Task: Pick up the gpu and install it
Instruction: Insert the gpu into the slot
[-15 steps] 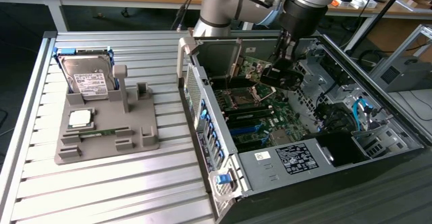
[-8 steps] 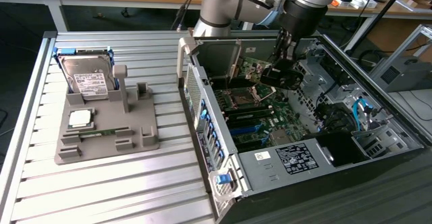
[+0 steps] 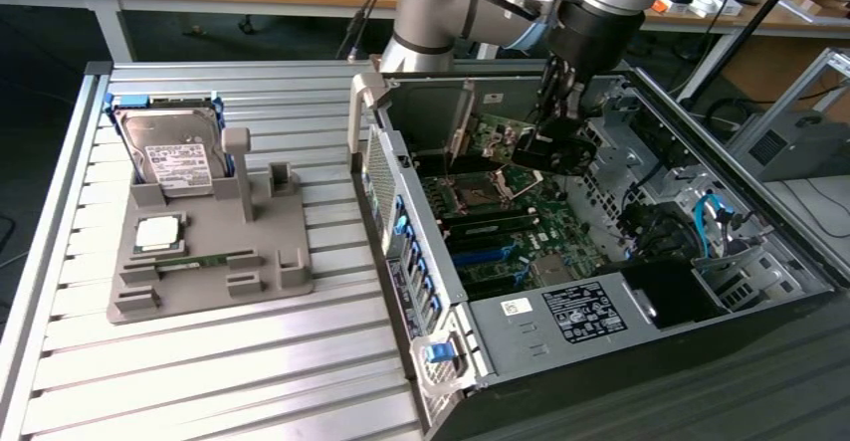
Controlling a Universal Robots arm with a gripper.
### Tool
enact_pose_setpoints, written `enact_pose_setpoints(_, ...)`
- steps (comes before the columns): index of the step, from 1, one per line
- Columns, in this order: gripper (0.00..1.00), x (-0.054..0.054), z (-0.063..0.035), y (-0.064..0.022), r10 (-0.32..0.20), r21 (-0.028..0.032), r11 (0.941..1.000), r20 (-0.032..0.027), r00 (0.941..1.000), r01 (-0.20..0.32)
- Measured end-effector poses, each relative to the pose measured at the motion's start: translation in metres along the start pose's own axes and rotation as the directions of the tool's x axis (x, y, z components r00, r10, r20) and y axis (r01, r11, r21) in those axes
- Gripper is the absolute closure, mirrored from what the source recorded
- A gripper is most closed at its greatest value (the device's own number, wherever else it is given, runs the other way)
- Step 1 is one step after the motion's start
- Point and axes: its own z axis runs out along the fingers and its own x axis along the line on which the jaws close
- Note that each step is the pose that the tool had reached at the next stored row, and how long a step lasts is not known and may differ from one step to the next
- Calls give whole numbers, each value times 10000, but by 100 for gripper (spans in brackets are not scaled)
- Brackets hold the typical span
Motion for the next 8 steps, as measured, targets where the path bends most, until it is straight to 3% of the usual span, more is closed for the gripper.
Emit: enact_pose_setpoints(8,73,0,2,0,-375,-11,9993,0,9993,375)
